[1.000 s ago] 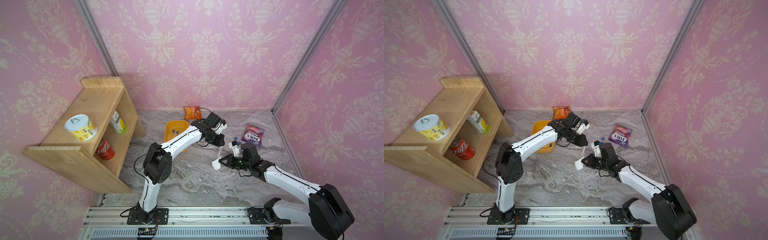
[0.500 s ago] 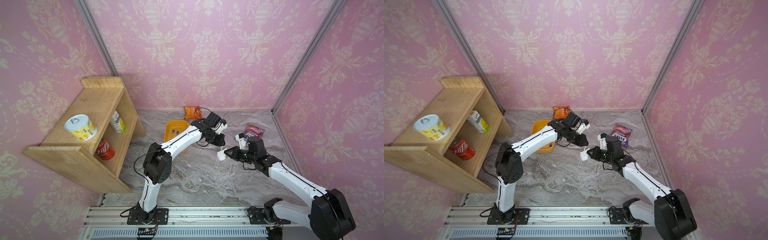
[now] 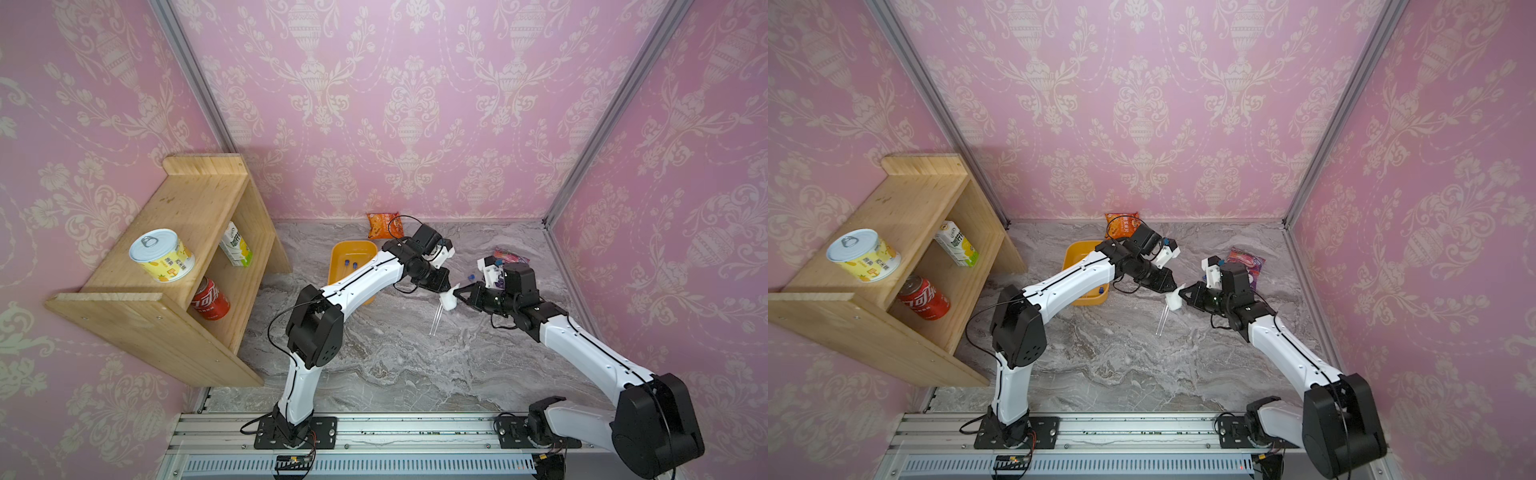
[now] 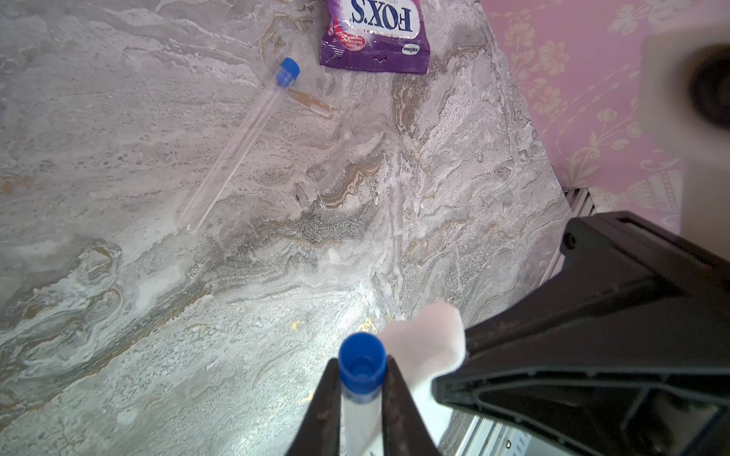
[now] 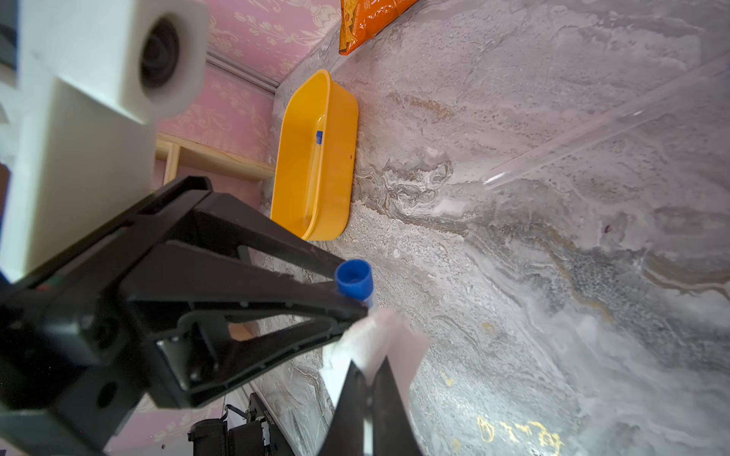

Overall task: Wipe the exteriors of test tubes
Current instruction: Wipe the dirt from the test tube.

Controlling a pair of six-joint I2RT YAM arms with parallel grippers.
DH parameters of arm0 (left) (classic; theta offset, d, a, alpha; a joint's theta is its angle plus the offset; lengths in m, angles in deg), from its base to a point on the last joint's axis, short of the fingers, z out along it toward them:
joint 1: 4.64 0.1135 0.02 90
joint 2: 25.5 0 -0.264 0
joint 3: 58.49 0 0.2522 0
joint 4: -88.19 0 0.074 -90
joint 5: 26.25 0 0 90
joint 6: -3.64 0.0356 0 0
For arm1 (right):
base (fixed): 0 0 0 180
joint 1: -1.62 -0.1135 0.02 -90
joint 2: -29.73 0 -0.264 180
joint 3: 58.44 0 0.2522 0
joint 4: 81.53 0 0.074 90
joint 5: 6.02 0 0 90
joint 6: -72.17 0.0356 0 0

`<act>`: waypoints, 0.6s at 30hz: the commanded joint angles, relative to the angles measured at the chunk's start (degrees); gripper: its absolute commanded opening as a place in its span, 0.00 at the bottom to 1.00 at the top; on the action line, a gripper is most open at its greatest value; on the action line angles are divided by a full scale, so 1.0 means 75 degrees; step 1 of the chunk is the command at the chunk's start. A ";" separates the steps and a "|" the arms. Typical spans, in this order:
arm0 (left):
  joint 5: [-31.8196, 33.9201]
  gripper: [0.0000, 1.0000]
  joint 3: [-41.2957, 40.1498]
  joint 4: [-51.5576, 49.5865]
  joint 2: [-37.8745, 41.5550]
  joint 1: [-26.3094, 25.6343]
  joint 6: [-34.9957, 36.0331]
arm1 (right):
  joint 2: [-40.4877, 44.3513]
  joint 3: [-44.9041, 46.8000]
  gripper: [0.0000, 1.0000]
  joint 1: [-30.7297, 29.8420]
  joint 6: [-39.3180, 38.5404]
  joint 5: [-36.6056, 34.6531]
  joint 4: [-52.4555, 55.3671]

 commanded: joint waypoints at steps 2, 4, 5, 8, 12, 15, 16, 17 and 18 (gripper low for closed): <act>-0.0152 0.19 0.0197 -0.0127 0.0155 0.0017 -0.0098 | 0.0428 0.0545 0.00 -0.0062 0.0081 0.0275 -0.0011; -0.0140 0.19 0.0214 -0.0127 0.0159 0.0021 -0.0098 | 0.0611 0.0764 0.00 -0.0172 0.0142 0.0255 0.0014; -0.0149 0.19 0.0217 -0.0122 0.0153 0.0014 -0.0097 | 0.0710 0.0891 0.00 -0.0240 0.0185 0.0214 0.0000; -0.0192 0.19 0.0210 -0.0078 0.0141 0.0018 -0.0132 | 0.0947 0.1234 0.00 -0.0455 0.0350 0.0080 -0.0106; -0.0256 0.19 0.0219 -0.0015 0.0119 0.0006 -0.0200 | 0.1033 0.1493 0.00 -0.0660 0.0475 -0.0069 -0.0235; -0.0293 0.19 0.0235 -0.0010 0.0117 -0.0017 -0.0215 | 0.0936 0.1435 0.00 -0.0661 0.0374 -0.0140 -0.0225; -0.0304 0.19 0.0232 -0.0010 0.0118 -0.0023 -0.0216 | 0.0875 0.1360 0.00 -0.0664 0.0319 -0.0156 -0.0194; -0.0306 0.19 0.0239 -0.0005 0.0118 -0.0042 -0.0224 | 0.0805 0.1277 0.00 -0.0644 0.0261 -0.0167 -0.0173; -0.0305 0.19 0.0232 0.0004 0.0118 -0.0063 -0.0230 | 0.0722 0.1152 0.00 -0.0620 0.0213 -0.0170 -0.0160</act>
